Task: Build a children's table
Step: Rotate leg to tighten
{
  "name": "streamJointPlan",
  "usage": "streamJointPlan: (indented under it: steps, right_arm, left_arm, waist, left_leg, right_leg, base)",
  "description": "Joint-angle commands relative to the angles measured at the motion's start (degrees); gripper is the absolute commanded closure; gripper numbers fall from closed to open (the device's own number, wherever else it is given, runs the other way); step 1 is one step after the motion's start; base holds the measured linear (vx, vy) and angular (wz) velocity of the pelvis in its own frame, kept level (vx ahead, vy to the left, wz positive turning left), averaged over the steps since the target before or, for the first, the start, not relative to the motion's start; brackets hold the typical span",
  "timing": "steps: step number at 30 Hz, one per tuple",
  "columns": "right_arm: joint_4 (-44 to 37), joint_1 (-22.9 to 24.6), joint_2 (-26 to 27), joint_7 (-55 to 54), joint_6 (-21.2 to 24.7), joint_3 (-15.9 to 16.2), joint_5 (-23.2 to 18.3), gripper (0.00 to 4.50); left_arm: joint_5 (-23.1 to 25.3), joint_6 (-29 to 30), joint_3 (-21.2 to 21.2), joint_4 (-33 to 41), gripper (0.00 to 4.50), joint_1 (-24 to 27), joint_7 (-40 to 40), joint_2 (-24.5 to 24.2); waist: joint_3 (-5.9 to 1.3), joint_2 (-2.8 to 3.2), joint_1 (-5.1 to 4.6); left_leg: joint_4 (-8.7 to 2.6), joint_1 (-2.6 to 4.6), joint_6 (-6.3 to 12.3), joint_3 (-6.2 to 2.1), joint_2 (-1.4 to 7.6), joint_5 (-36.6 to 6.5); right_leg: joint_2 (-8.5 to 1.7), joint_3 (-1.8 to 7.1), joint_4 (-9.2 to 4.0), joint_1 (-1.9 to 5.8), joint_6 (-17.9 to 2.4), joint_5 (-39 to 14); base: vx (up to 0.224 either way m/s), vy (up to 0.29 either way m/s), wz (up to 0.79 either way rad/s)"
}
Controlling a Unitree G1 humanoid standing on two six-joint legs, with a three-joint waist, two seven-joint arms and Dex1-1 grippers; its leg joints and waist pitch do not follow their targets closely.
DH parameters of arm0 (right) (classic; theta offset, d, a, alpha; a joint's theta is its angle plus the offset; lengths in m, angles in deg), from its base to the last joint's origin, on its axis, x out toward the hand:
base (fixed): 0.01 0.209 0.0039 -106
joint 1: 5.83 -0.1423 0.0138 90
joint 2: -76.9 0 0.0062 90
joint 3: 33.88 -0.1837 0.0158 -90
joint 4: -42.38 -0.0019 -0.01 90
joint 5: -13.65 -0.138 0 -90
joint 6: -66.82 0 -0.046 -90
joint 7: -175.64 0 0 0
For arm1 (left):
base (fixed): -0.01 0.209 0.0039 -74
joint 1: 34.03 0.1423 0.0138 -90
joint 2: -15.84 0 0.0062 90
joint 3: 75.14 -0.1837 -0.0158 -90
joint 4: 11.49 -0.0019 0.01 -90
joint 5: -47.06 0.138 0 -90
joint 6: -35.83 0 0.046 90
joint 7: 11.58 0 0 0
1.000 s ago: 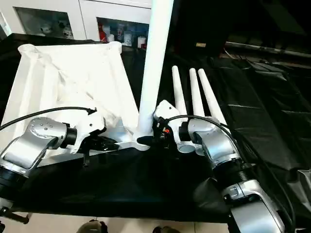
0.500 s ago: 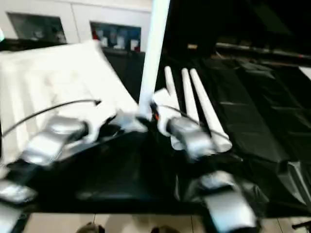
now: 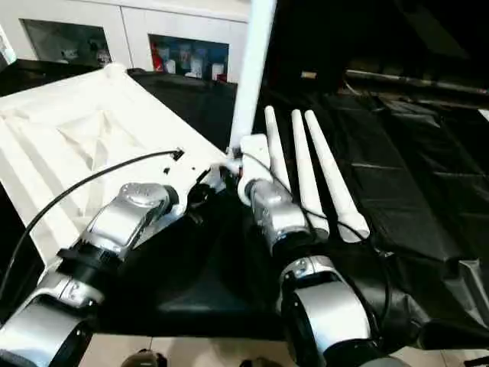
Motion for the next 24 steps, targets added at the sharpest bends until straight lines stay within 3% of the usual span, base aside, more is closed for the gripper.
streamJointPlan:
  steps: [1,3,5,6,7,9,12,14,17,20,21,22,23,24]
  right_arm:
    - [-5.7,1.2,-2.5,1.9,-0.7,1.1,1.5,0.75]
    - [-12.2,4.3,-4.5,3.8,1.1,1.8,1.9,0.75]
    - [-15.2,5.8,-5.5,4.9,2.1,2.4,2.2,0.75]
    - [-17.3,6.9,-6.2,5.5,2.7,2.8,2.4,0.73]
    - [-19.6,8.2,-6.9,6.1,3.6,3.1,2.6,0.72]
    - [-23.7,10.5,-7.8,7.3,5.0,4.2,2.9,0.72]
    - [-28.7,13.4,-8.1,8.8,8.3,5.5,2.4,0.72]
    - [-29.6,14.0,-8.0,8.9,9.0,5.8,2.5,0.72]
    - [-30.5,15.1,-6.9,9.2,10.5,7.1,2.9,0.72]
    - [-30.0,15.0,-6.1,9.6,10.8,8.0,3.0,0.72]
    - [-29.1,14.4,-5.2,9.8,10.9,8.8,3.3,0.72]
    - [-28.8,14.2,-5.0,9.9,10.9,8.9,3.3,0.72]
    - [-27.7,13.1,-4.1,9.6,11.4,9.5,3.6,0.72]
    - [-27.0,12.5,-3.7,9.4,11.7,9.8,3.9,0.72]
  left_arm:
    - [0.3,-7.5,-0.2,-2.2,4.50,-1.8,0.1,0.5]
    - [0.0,-8.6,1.5,-4.8,4.50,-3.2,2.7,1.0]
    - [-0.5,-9.8,2.3,-6.0,4.50,-3.9,3.0,1.1]
    - [-0.9,-10.1,3.1,-6.7,4.22,-4.5,3.5,1.2]
    - [-1.7,-10.0,4.3,-6.7,4.05,-5.0,4.0,1.3]
    - [-2.0,-9.9,6.5,-6.8,3.91,-5.9,7.1,0.6]
    - [-1.1,-10.0,9.7,-7.0,3.79,-7.0,13.5,-2.1]
    - [-0.9,-9.6,10.5,-6.4,3.58,-6.9,14.5,-3.1]
    - [0.9,-7.1,13.1,-1.1,3.44,-4.8,16.7,-7.9]
    - [2.3,-4.7,14.6,3.4,3.19,-2.7,17.0,-10.6]
    - [3.6,-1.4,15.8,8.4,3.11,-0.1,17.2,-13.3]
    - [4.0,-0.4,16.1,9.8,3.03,0.6,17.1,-14.1]
    - [5.1,3.5,17.3,15.1,2.84,3.6,17.1,-16.9]
    - [5.6,5.2,18.0,17.8,2.84,5.3,17.4,-18.2]
  waist:
    - [-4.81,1.04,0.11]
    - [-5.18,1.36,0.34]
    - [-5.29,1.03,0.53]
    - [-5.44,1.58,0.53]
    - [-5.46,1.33,0.45]
    - [-5.85,1.95,0.52]
    - [-5.79,1.82,0.11]
    - [-5.54,1.77,-0.14]
    - [-5.26,1.72,-0.23]
    - [-5.14,2.21,-0.30]
    - [-4.95,1.86,-0.29]
    - [-4.95,2.22,-0.15]
    - [-4.81,1.98,-0.30]
    - [-4.75,2.20,-0.32]
  left_leg:
    - [-3.68,0.88,-0.51,-0.49,1.93,-11.8]
    - [-3.55,0.53,-0.04,-0.61,1.91,-9.0]
    - [-3.36,0.45,0.53,-0.51,1.70,-7.1]
    - [-3.33,0.40,0.45,-0.61,1.75,-6.7]
    - [-3.21,0.37,0.85,-0.50,1.66,-6.4]
    - [-3.06,0.28,1.25,-0.66,1.70,-5.5]
    - [-3.15,0.14,1.52,-0.83,1.72,-6.1]
    - [-3.16,0.32,1.23,-0.74,1.64,-7.8]
    - [-3.29,0.42,0.79,-0.73,1.92,-8.0]
    - [-3.42,0.81,-0.03,-0.66,2.18,-9.2]
    - [-3.54,0.82,-0.26,-0.60,2.24,-9.4]
    - [-3.69,0.79,-0.49,-0.78,2.53,-9.5]
    - [-3.73,0.73,-0.48,-0.66,2.38,-9.4]
    - [-3.83,0.76,-0.76,-0.79,2.50,-9.7]
  right_leg:
    - [-4.89,3.20,-4.90,2.74,-7.7,-13.1]
    - [-4.68,3.15,-4.17,3.25,-8.1,-7.8]
    - [-4.55,3.13,-4.02,3.48,-8.4,-4.7]
    - [-4.66,3.13,-3.73,3.58,-8.9,-3.8]
    - [-4.60,3.10,-3.84,3.65,-9.5,-2.7]
    - [-4.77,3.05,-3.49,3.94,-11.1,-0.2]
    - [-4.55,2.86,-3.47,4.16,-11.2,1.0]
    - [-4.55,2.90,-3.86,4.00,-10.9,-2.0]
    - [-4.65,2.99,-3.89,3.63,-10.9,-4.8]
    - [-4.59,3.01,-3.94,3.04,-10.9,-6.5]
    - [-4.54,3.01,-3.93,2.96,-10.8,-6.4]
    - [-4.80,3.03,-3.69,2.92,-11.0,-6.3]
    - [-4.56,2.99,-3.75,2.83,-10.9,-6.1]
    - [-4.69,2.99,-3.63,2.73,-10.9,-6.2]
  base:
    - [0.000,0.000,0.00]
    - [0.000,0.000,0.00]
    - [0.000,0.000,0.00]
    - [0.000,0.000,0.00]
    - [0.000,0.000,0.00]
    - [0.000,0.000,0.00]
    - [0.000,0.000,0.00]
    - [0.000,0.000,0.00]
    - [0.000,0.000,0.00]
    - [0.000,0.000,0.00]
    - [0.000,0.000,0.00]
    - [0.000,0.000,0.00]
    - [0.000,0.000,0.00]
    - [0.000,0.000,0.00]
